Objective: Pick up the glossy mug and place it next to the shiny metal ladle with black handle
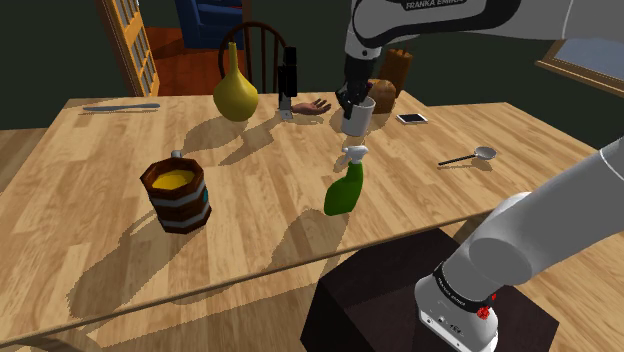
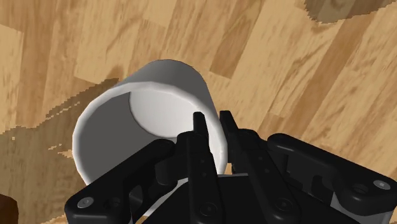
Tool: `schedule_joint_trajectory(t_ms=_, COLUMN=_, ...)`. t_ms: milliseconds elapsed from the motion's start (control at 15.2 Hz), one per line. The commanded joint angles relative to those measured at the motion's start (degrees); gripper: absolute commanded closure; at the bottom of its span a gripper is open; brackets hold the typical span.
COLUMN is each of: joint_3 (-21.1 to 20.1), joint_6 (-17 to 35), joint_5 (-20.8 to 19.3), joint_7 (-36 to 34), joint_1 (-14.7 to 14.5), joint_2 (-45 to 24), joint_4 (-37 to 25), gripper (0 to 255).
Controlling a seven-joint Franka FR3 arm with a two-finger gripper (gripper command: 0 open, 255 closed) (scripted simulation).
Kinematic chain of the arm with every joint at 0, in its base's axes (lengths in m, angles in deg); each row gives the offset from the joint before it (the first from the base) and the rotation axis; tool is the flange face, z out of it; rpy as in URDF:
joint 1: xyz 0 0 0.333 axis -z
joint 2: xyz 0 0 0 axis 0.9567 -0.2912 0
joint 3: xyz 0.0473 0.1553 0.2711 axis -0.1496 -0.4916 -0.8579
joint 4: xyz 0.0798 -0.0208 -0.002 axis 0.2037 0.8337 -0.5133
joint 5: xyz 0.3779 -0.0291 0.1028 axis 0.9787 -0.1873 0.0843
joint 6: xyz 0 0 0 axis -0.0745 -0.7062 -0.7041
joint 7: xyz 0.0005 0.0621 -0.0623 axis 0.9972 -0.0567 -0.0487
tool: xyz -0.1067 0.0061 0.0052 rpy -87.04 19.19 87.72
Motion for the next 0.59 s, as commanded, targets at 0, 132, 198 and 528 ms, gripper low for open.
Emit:
schedule_joint_trajectory(t_ms=0, joint_3=1.63, joint_6=0.11, joint_5=-0.41, joint_7=2.68, joint_1=1.1, joint_2=0.77, joint_4=0.7, gripper=255)
schedule_joint_trajectory(t_ms=132, joint_3=3.39, joint_6=0.3, joint_5=-0.88, joint_7=5.43, joint_1=2.28, joint_2=1.02, joint_4=0.98, gripper=255)
schedule_joint_trajectory(t_ms=198, joint_3=4.28, joint_6=0.4, joint_5=-1.12, joint_7=6.8, joint_1=2.87, joint_2=1.06, joint_4=1.02, gripper=255)
schedule_joint_trajectory(t_ms=528, joint_3=8.74, joint_6=0.84, joint_5=-2.17, joint_7=13.73, joint_1=5.76, joint_2=0.36, joint_4=0.27, gripper=255)
